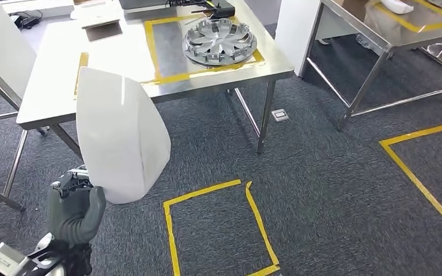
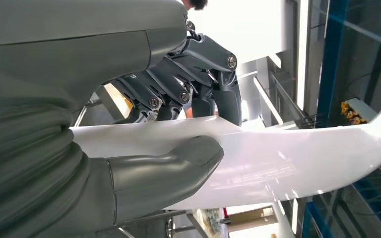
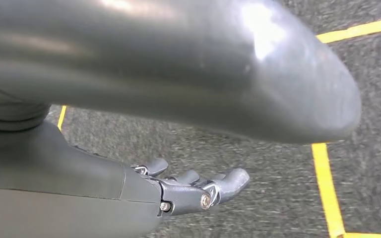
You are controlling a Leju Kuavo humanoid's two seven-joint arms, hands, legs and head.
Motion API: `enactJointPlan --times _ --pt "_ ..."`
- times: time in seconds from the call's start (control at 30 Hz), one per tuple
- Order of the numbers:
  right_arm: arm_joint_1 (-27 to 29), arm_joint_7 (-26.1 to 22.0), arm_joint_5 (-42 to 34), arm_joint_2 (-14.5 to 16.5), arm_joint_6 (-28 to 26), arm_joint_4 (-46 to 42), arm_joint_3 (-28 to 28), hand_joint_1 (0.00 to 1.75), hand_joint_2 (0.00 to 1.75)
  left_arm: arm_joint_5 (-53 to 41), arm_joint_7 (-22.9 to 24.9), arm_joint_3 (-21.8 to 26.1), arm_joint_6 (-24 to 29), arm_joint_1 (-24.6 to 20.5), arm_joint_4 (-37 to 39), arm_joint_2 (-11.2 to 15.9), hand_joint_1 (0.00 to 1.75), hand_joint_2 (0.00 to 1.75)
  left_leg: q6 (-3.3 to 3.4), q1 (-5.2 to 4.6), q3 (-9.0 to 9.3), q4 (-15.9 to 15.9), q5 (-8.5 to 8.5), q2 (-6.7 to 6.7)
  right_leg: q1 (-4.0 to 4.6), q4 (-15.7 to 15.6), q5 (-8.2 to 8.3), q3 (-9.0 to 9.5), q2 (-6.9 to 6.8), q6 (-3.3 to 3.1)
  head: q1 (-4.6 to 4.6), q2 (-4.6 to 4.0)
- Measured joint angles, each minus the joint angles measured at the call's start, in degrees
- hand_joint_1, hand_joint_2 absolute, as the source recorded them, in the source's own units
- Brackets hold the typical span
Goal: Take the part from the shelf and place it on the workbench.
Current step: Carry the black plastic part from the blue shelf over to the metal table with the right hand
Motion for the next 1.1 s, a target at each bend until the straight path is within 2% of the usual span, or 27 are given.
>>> enactJointPlan --times 0.07,0.1,0.13,0.2,0.23,0.27,0.3,0.33,0.4,0.43,0.47,0.5,0.57,0.6,0.63,0.67,0.7,0.77,0.8,0.83,0.9,0.93,1.0,1.03,1.07,1.1 --pt "0.1 0.0 0.1 0.0 0.0 0.0 0.0 0.0 0.0 0.0 0.0 0.0 0.0 0.6 -0.1 0.0 1.75 1.75 -0.43 0.08 -4.25 6.0 -2.53 0.01 0.03 0.0 -0.79 0.6 0.04 -0.15 -0.1 0.0" --pt "0.1 0.0 0.1 0.0 0.0 0.0 0.0 0.0 0.0 0.0 0.1 0.0 0.0 0.9 -0.1 0.0 1.75 1.75 -0.55 0.09 -5.4 6.8 -2.49 0.02 0.04 0.0 -1.18 1.04 0.05 -0.12 -0.13 0.0" --pt "0.2 0.0 0.1 0.0 0.0 0.0 0.0 0.0 0.0 0.0 0.1 0.0 0.0 1.0 -0.1 0.0 1.75 1.75 -0.58 0.1 -5.5 5.6 -1.16 0.02 0.04 0.0 -1.61 1.58 0.07 -0.06 -0.14 0.0" --pt "0.3 0.0 0.1 0.0 0.0 0.0 0.0 0.0 0.0 0.0 0.1 0.0 0.0 1.2 -0.2 0.0 1.75 1.75 -0.38 0.1 -3.25 -1.5 3.92 0.06 0.02 0.0 -2.55 2.82 0.08 0.19 -0.15 0.0" --pt "0.3 0.0 0.1 0.0 0.0 0.0 0.0 0.0 0.0 0.0 0.1 0.0 0.0 1.2 -0.2 0.0 1.75 1.75 -0.18 0.01 -2.04 -5.0 5.27 0.12 0.06 0.1 -3.01 3.34 0.09 0.43 -0.14 0.0" --pt "0.2 0.0 0.1 0.1 0.0 0.0 0.0 0.0 0.0 -0.1 0.1 0.0 0.0 1.2 -0.3 0.0 1.75 1.75 0.11 -0.09 -1.12 -7.4 5.7 0.19 0.09 0.1 -3.41 3.65 0.09 0.75 -0.16 0.0" --pt "0.2 0.0 0.1 0.1 0.0 0.0 0.0 0.0 0.0 -0.1 0.1 0.1 0.0 1.3 -0.3 0.0 1.75 1.75 0.48 -0.18 -0.68 -8.4 5.65 0.24 0.13 0.1 -3.72 3.93 0.09 1.13 -0.18 0.0" --pt "0.2 0.0 0.1 0.1 0.0 0.0 -0.1 0.0 0.0 -0.1 0.1 0.1 0.0 1.4 -0.3 0.0 1.75 1.75 0.94 -0.26 -0.5 -8.7 5.0 0.24 0.21 0.4 -3.88 4.18 0.09 1.53 -0.17 0.0" --pt "0.1 0.0 0.1 0.0 0.0 0.0 -0.1 0.0 0.0 -0.2 0.1 0.2 0.0 1.5 -0.4 -0.1 1.75 1.75 1.8 -0.09 0.6 -8.9 5.15 0.09 0.23 1.8 -3.99 4.24 0.08 2.18 -0.1 0.0" --pt "0.0 0.0 0.1 0.0 0.0 0.0 -0.1 0.0 0.0 -0.2 0.1 0.2 0.0 1.4 -0.5 -0.2 1.75 1.75 2.14 0.0 1.23 -9.0 4.83 0.04 0.2 3.5 -4.08 3.51 0.08 2.46 0.02 0.0" --pt "0.0 0.0 0.1 0.0 0.0 0.0 -0.1 0.0 0.0 -0.2 0.1 0.2 0.0 1.4 -0.5 -0.4 1.75 1.75 2.4 0.09 1.91 -9.0 4.53 0.03 0.1 6.0 -4.5 2.0 0.07 2.77 0.15 0.0" --pt "-0.1 0.0 0.1 0.0 0.0 0.0 -0.1 0.0 0.0 -0.2 0.1 0.2 0.0 1.3 -0.6 -0.4 1.75 1.75 2.59 0.1 2.34 -9.1 4.15 0.06 0.0 9.2 -5.25 -0.21 0.06 3.11 0.29 0.0" --pt "0.0 0.0 0.1 0.1 0.0 0.0 -0.1 0.0 0.0 -0.3 0.1 0.2 -0.1 1.3 -0.5 -0.6 1.75 1.75 2.75 0.13 3.25 -9.1 3.25 -0.02 -0.18 14.9 -7.75 -5.29 0.05 3.53 0.45 0.0" --pt "0.1 0.0 0.1 0.1 0.0 0.0 -0.1 0.0 0.0 -0.5 0.1 0.2 -0.2 1.3 -0.5 -0.6 1.75 1.75 2.73 0.16 3.84 -9.1 2.68 -0.1 -0.27 16.0 -8.73 -7.2 0.05 3.59 0.48 0.0" --pt "0.2 0.0 0.2 0.1 0.0 0.0 -0.1 0.0 0.0 -0.6 0.1 0.2 -0.3 1.3 -0.4 -0.6 1.75 1.75 2.66 0.21 4.56 -9.1 2.06 -0.2 -0.34 15.6 -8.95 -8.32 0.05 3.59 0.52 0.0" --pt "0.2 0.0 0.2 0.0 0.0 0.0 -0.1 0.0 0.0 -0.7 0.1 0.2 -0.4 1.3 -0.4 -0.7 1.75 1.75 2.54 0.27 5.41 -9.1 1.38 -0.26 -0.4 13.6 -7.99 -8.64 0.04 3.58 0.56 0.0" --pt "0.3 0.0 0.3 0.0 0.0 0.0 -0.1 0.0 0.0 -0.8 0.2 0.2 -0.5 1.3 -0.3 -0.7 1.75 1.75 2.35 0.32 6.16 -9.1 0.63 -0.26 -0.42 10.4 -5.38 -8.38 -0.03 3.52 0.59 0.0" --pt "0.5 0.0 0.4 0.0 0.0 0.0 -0.1 0.0 0.0 -0.9 0.2 0.2 -0.5 1.1 -0.2 -0.8 1.75 1.75 1.79 0.23 7.58 -9.2 -0.95 -0.28 -0.29 4.2 1.18 -7.61 -0.32 3.18 0.64 0.0" --pt "0.6 0.0 0.4 0.0 0.0 0.0 -0.1 0.0 0.0 -1.0 0.3 0.2 -0.6 1.1 -0.1 -0.9 1.75 1.75 1.42 0.15 8.2 -9.5 -1.65 -0.3 -0.18 2.4 3.29 -7.16 -0.43 2.89 0.62 0.0" --pt "0.6 0.0 0.4 0.0 0.1 0.0 -0.2 0.0 0.0 -1.1 0.4 0.3 -0.6 1.0 -0.1 -0.9 1.75 1.75 1.0 0.03 8.93 -9.6 -1.88 -0.37 -0.15 1.7 3.92 -6.77 -0.46 2.56 0.6 0.0" --pt "0.5 -0.1 0.5 0.1 0.2 0.0 -0.2 0.0 0.0 -1.3 0.6 0.3 -0.7 0.7 -0.1 -1.0 1.75 1.75 0.23 0.0 9.51 -8.8 -1.28 -0.37 -0.26 1.3 3.18 -5.27 -0.24 1.79 0.53 0.0" --pt "0.5 -0.1 0.6 0.1 0.3 0.0 -0.2 0.0 0.0 -1.3 0.6 0.3 -0.7 0.5 -0.2 -1.1 1.75 1.75 -0.1 0.01 8.83 -6.7 -0.5 -0.31 -0.37 1.1 2.78 -4.44 -0.15 1.34 0.44 0.0" --pt "0.4 -0.2 0.6 0.1 0.3 0.0 -0.2 0.0 0.0 -1.4 0.6 0.3 -0.7 0.3 -0.2 -1.1 1.75 1.75 -0.56 0.09 4.94 -0.4 -0.44 -0.13 -0.41 0.9 1.65 -2.75 -0.05 0.64 0.27 0.0" --pt "0.4 -0.2 0.6 0.1 0.3 0.0 -0.2 0.0 0.0 -1.4 0.6 0.3 -0.7 0.2 -0.1 -1.1 1.75 1.75 -0.68 0.08 2.37 2.8 -1.65 -0.09 -0.38 0.9 0.94 -1.95 -0.01 0.44 0.2 0.0" --pt "0.3 -0.2 0.6 0.1 0.4 0.0 -0.2 0.0 0.0 -1.4 0.6 0.3 -0.7 0.2 -0.1 -1.1 1.75 1.75 -0.74 0.08 -0.09 5.1 -3.71 -0.09 -0.35 0.9 0.2 -1.13 0.05 0.35 0.21 0.0" --pt "0.3 -0.2 0.7 0.1 0.4 0.0 -0.2 0.0 0.0 -1.4 0.7 0.3 -0.7 0.3 0.0 -1.0 1.75 1.75 -0.73 0.08 -2.04 6.2 -5.89 -0.09 -0.32 0.9 -0.59 -0.22 0.14 0.31 0.2 0.0"
